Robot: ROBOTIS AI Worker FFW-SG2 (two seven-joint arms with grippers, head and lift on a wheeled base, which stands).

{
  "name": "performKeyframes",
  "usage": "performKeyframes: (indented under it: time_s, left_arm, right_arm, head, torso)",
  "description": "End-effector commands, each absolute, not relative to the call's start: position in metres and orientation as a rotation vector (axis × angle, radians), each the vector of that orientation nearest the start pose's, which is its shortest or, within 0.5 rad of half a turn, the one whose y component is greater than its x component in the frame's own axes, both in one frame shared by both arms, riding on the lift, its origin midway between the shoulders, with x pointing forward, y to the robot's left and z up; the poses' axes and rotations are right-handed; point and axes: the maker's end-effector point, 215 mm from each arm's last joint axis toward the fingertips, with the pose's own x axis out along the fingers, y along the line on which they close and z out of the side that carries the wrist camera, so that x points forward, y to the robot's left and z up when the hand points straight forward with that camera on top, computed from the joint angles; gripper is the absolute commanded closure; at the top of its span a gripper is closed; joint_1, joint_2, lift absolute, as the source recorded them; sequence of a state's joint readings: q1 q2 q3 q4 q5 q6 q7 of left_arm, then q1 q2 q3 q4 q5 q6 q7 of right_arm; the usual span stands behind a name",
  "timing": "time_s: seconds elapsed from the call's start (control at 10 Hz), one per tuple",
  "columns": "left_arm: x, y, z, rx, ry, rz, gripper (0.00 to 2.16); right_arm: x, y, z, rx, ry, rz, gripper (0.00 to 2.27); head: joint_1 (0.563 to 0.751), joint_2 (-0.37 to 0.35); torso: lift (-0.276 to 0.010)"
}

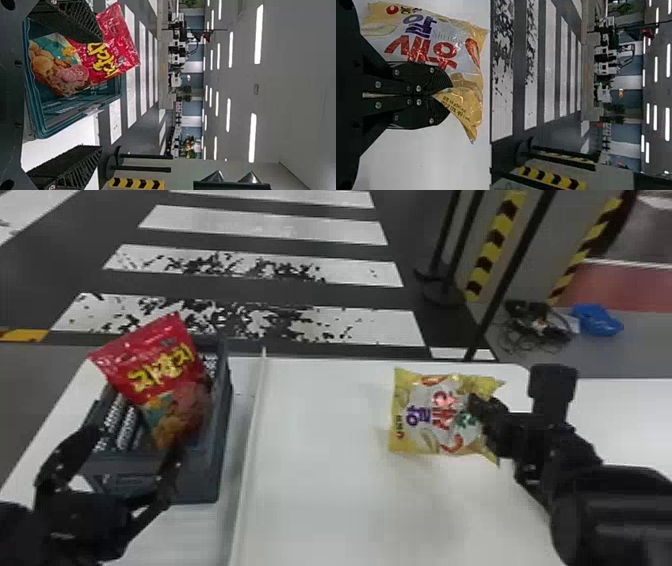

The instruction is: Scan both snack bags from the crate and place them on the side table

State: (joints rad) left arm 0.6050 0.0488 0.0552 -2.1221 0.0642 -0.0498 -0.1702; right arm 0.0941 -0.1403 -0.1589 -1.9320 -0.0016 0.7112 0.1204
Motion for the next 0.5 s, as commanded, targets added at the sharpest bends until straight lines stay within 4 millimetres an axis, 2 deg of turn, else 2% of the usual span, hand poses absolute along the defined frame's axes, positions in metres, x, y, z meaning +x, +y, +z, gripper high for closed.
performKeyframes:
  time_s: [0.0, 0.2, 0.4]
  left_arm:
    - [0.415, 0.223, -0.324, 0.006, 0.002, -0.149, 0.04]
    - [0.414, 0.224, -0.323, -0.001, -0.003, -0.148, 0.04]
    - [0.414, 0.224, -0.320, -0.003, -0.013, -0.146, 0.04]
  right_arm:
    - [0.546, -0.331, -0.371, -0.371, 0.349, -0.133, 2.26]
    - [0.545, -0.306, -0.351, -0.708, 0.222, -0.226, 2.26]
    - [0.535, -0.264, -0.359, -0.977, 0.104, -0.227, 2.26]
  head:
    - [0.695, -0.137]
    - [0.695, -0.135]
    - [0.695, -0.105]
  torso:
    - [-0.095]
    - [-0.095]
    - [-0.095]
